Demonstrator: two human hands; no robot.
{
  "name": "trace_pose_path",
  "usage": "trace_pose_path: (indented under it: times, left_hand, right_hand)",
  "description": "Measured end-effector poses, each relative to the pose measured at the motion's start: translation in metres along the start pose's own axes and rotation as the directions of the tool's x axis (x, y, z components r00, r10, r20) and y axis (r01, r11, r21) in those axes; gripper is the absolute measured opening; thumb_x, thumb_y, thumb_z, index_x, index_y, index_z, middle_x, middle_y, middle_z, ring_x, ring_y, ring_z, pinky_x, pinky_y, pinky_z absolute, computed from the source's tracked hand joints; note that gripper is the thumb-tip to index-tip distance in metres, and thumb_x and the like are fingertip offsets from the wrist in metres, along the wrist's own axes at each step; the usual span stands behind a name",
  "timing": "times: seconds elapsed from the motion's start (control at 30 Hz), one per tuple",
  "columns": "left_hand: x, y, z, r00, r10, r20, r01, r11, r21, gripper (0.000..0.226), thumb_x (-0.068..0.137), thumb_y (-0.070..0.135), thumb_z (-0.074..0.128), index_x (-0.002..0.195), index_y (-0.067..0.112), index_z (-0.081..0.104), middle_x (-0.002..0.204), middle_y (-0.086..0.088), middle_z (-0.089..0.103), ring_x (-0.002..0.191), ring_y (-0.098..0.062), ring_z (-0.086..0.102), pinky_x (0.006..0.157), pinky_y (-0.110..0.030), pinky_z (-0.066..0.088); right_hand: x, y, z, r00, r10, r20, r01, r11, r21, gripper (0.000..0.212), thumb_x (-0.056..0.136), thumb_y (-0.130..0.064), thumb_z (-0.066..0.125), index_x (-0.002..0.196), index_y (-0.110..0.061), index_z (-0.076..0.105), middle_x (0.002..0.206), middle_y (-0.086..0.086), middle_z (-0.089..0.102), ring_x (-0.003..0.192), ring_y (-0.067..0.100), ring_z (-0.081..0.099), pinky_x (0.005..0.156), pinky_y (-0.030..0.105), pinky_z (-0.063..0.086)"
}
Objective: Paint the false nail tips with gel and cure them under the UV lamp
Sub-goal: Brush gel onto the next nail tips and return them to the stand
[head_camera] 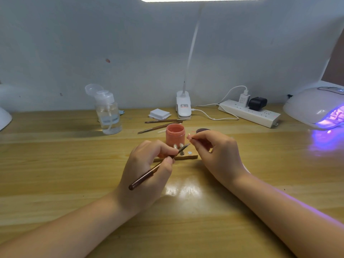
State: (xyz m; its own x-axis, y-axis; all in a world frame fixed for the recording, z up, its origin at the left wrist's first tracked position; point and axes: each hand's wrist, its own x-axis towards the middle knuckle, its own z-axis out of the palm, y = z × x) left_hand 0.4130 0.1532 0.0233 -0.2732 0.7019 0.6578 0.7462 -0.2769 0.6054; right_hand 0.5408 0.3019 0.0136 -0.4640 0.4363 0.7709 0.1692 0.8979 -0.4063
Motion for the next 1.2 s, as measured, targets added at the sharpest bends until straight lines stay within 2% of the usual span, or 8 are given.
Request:
trace_pose_path:
  times: [0.13,0.3,0.4,0.53,0.73,0.9,1.03,1.2]
  left_hand:
    - [0.001,0.001,0.002,1.000,-0.006,-0.012,0.006,1.000,0.024,0.029,0.087,0.036,0.047,0.104,0.024,0.067,0.092,0.012,0.069,0.093,-0.011,0.062,0.082,-0.040,0.049]
    - [0.000,-0.003,0.000,0.998,-0.039,-0.040,0.036,0.997,-0.073,0.025,0.084,0.035,0.048,0.096,0.023,0.067,0.085,0.012,0.068,0.090,-0.015,0.064,0.081,-0.034,0.051]
    - [0.003,-0.006,-0.001,0.980,-0.172,-0.098,0.142,0.957,-0.255,0.020,0.084,0.032,0.052,0.096,0.024,0.065,0.087,0.006,0.069,0.087,-0.013,0.065,0.076,-0.019,0.050]
    - [0.008,-0.015,-0.002,0.933,-0.337,-0.123,0.265,0.879,-0.397,0.022,0.083,0.026,0.052,0.099,0.020,0.066,0.089,0.006,0.071,0.090,-0.011,0.067,0.076,-0.014,0.049]
    - [0.012,-0.023,-0.002,0.884,-0.462,-0.070,0.356,0.762,-0.541,0.021,0.079,0.027,0.055,0.096,0.023,0.067,0.087,0.010,0.070,0.094,-0.008,0.068,0.092,-0.039,0.046]
    - [0.012,-0.024,-0.003,0.880,-0.469,-0.069,0.353,0.745,-0.565,0.017,0.079,0.026,0.056,0.090,0.027,0.069,0.086,0.010,0.069,0.095,-0.011,0.067,0.095,-0.046,0.048]
    - [0.011,-0.023,-0.002,0.885,-0.460,-0.067,0.347,0.751,-0.562,0.017,0.079,0.026,0.057,0.091,0.027,0.068,0.086,0.010,0.069,0.096,-0.014,0.067,0.096,-0.047,0.049]
    - [0.012,-0.022,-0.002,0.890,-0.452,-0.062,0.353,0.767,-0.536,0.019,0.079,0.027,0.056,0.095,0.023,0.066,0.085,0.010,0.070,0.096,-0.015,0.067,0.097,-0.048,0.049]
  right_hand:
    - [0.000,-0.001,0.000,1.000,0.009,-0.002,-0.009,1.000,0.017,0.009,0.083,-0.004,0.072,0.093,-0.004,0.075,0.082,0.006,0.073,0.069,0.020,0.065,0.064,0.040,0.055]
    - [0.000,0.001,0.000,0.994,0.103,-0.035,-0.100,0.992,0.075,0.010,0.085,-0.007,0.072,0.095,-0.005,0.074,0.082,0.005,0.072,0.072,0.018,0.066,0.068,0.037,0.055]
    - [0.001,0.001,0.000,0.976,0.211,-0.043,-0.204,0.970,0.134,0.019,0.085,-0.013,0.072,0.103,-0.007,0.071,0.086,0.003,0.073,0.077,0.012,0.068,0.075,0.029,0.056]
    - [0.001,-0.003,-0.001,0.972,0.233,-0.035,-0.223,0.958,0.182,0.018,0.085,-0.012,0.073,0.102,-0.007,0.071,0.085,0.001,0.073,0.075,0.009,0.067,0.072,0.024,0.055]
    - [0.001,-0.006,-0.003,0.972,0.235,-0.002,-0.230,0.950,0.209,0.008,0.084,-0.011,0.073,0.092,-0.009,0.074,0.079,-0.001,0.072,0.070,0.011,0.066,0.069,0.033,0.056]
    - [0.002,-0.001,-0.001,0.931,0.361,0.045,-0.362,0.903,0.231,0.007,0.084,-0.018,0.073,0.089,-0.013,0.076,0.074,-0.002,0.071,0.067,0.011,0.065,0.066,0.029,0.054]
    - [0.003,0.009,0.000,0.910,0.401,0.102,-0.405,0.914,0.024,0.008,0.085,-0.032,0.072,0.084,-0.024,0.075,0.069,-0.011,0.064,0.062,0.006,0.054,0.059,0.026,0.044]
    - [0.006,0.014,0.004,0.880,0.449,0.155,-0.427,0.890,-0.160,0.011,0.082,-0.040,0.072,0.083,-0.030,0.075,0.072,-0.013,0.052,0.075,0.011,0.051,0.064,0.028,0.034]
